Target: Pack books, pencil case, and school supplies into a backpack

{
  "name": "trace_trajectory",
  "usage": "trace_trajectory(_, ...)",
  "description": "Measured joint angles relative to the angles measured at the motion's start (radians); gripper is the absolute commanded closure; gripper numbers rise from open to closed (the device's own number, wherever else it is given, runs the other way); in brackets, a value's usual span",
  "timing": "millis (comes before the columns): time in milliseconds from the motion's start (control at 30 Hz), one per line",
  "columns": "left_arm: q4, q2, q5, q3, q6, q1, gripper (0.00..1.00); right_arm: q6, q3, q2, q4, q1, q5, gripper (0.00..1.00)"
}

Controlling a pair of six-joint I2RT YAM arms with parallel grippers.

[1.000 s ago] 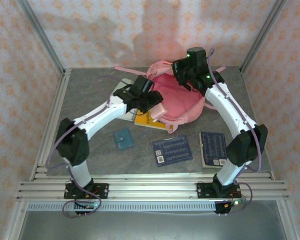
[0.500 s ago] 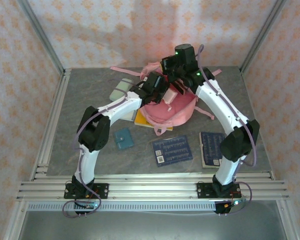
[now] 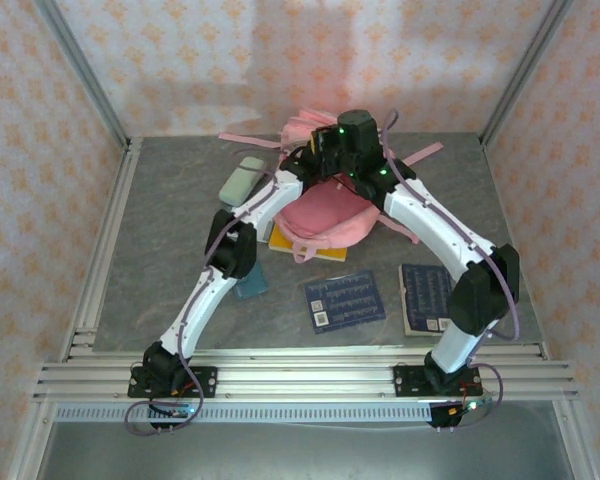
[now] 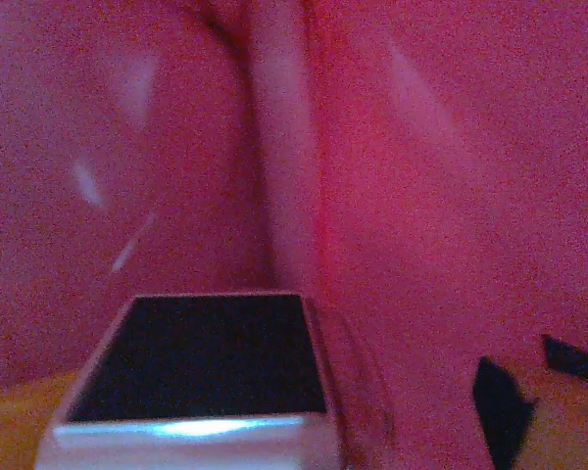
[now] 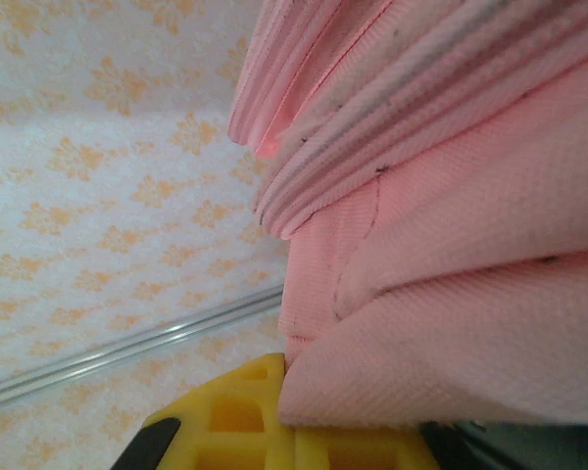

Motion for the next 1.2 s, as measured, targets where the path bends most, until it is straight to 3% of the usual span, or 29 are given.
trace_trajectory(67,-0.038,0.068,0.024,0.122,0.016,0.005,0.0,0.003,-0.024,-0.01,0.017,-0.003,0.02,1.0)
trace_trajectory(167,-0.069,0.058,0.052,0.107,0.04,0.009,0.0,-0.001,-0.036,-0.02,0.025,-0.009,0.039,1.0)
trace_trajectory(367,-0.008,-0.195,0.13,-0.3,0.114,0.008,0.0,-0.021,-0.036,-0.022,0.055,-0.05,0.041,1.0)
trace_trajectory(633,0.026,-0.463,0.228,-0.663,0.235,0.003,0.0,-0.059,-0.036,-0.016,0.096,-0.108,0.045,1.0)
trace_trajectory(900,-0.015,-0.571,0.307,-0.777,0.344,0.004,0.01,-0.074,-0.053,0.008,0.145,-0.117,0.041,1.0)
trace_trajectory(1200,-0.036,-0.822,0.341,-1.109,0.426,-0.009,0.01,-0.113,-0.074,0.018,0.151,-0.124,0.037,1.0)
